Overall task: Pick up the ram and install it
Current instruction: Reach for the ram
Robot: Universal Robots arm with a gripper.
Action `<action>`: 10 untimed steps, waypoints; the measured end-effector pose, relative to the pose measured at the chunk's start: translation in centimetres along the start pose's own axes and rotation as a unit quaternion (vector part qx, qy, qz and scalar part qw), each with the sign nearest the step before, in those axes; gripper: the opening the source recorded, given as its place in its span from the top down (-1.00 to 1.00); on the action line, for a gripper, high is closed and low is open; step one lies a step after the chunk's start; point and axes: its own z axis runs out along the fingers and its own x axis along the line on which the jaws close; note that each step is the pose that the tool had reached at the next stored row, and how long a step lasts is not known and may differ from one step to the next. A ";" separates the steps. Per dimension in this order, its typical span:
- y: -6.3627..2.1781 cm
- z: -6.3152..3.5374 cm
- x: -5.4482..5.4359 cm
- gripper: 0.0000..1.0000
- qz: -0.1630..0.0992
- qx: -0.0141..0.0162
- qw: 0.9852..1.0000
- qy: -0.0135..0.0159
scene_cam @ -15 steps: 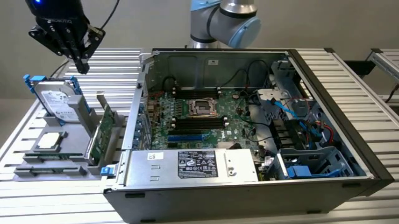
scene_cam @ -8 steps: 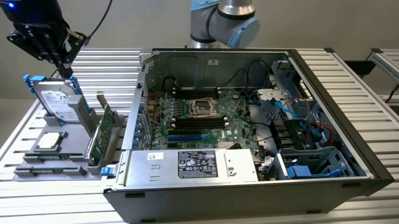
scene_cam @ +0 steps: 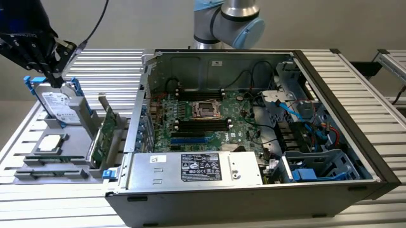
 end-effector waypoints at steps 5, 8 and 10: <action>-1.16 0.48 0.8 0.79 0.000 0.000 1.000 0.000; -1.78 0.81 1.2 0.79 0.000 0.000 1.000 0.000; -2.19 1.02 1.5 0.79 -0.001 0.000 1.000 0.000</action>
